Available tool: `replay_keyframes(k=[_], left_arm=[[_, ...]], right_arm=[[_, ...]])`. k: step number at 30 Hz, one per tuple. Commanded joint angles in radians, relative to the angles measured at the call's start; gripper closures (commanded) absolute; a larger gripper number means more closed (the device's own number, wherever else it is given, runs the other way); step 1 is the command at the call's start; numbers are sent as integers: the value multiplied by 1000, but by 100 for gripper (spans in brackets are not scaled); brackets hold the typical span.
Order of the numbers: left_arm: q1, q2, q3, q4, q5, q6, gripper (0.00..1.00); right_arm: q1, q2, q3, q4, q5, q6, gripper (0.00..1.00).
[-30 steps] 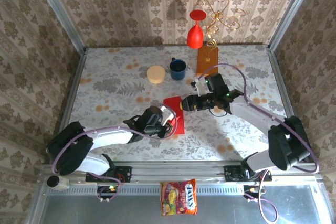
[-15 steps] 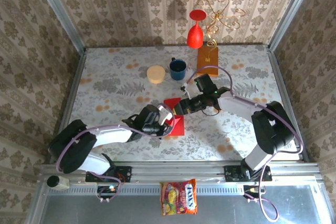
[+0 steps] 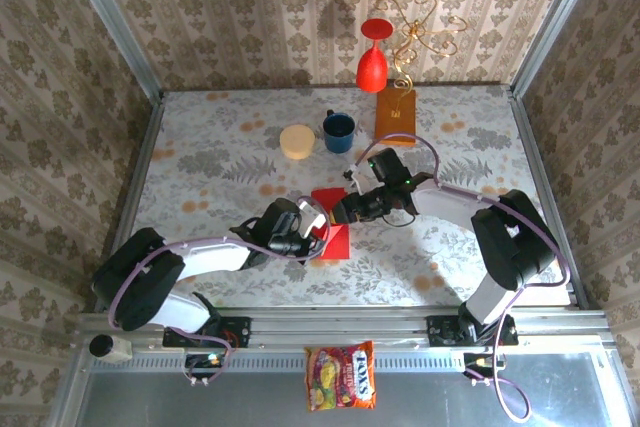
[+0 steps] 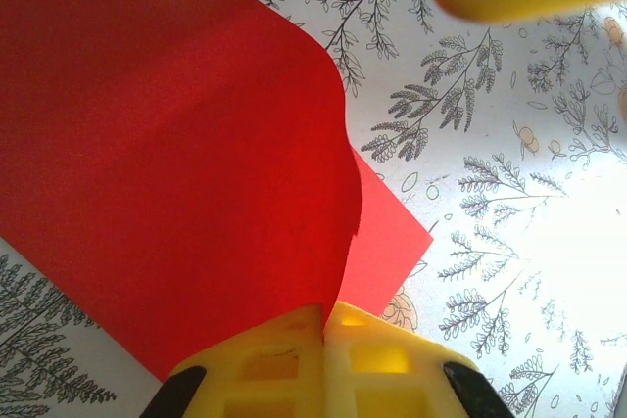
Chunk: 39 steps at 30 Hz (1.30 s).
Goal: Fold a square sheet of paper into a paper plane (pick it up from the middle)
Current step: Fold the triangle a second time at the center of the table.
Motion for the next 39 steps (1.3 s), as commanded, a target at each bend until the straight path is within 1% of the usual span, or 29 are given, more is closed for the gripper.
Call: replay_keyframes(k=[1,7,11,13,14,17,20,25,27,33,36,39], left_arm=[[7,-11,-17,16,20,-19,100],[7,-9,-19,14,21,-16,100],[7,-4,-15,9,24,-14,100],[8,0,-13,5,24,-13,100],[7,2,-11,4,24,-12,100],[8,3,-12,3,28,-14,100],[7,3,-12,4,29,-12,100],[7,3,-10,-3,33,-7,100],[8,3,-9,-3,36,-7,100],[10,14,0,-11,46,-2,100],[11,19,3,-14,49,-2,100],[10,20,5,-12,50,-3,100]], right_arm=[[-5,2,-10,41,18,78,51],[-17,42,10,43,52,109,52],[-17,81,54,32,87,149,61],[-19,105,75,24,84,160,67],[-18,109,76,27,77,164,68],[-20,101,48,73,54,163,66],[-20,80,19,106,13,147,62],[-20,52,-47,164,-60,116,52],[-20,46,-75,192,-77,114,51],[-33,49,-81,223,-60,139,52],[-34,66,-27,180,-34,149,56],[-34,106,41,106,19,157,63]])
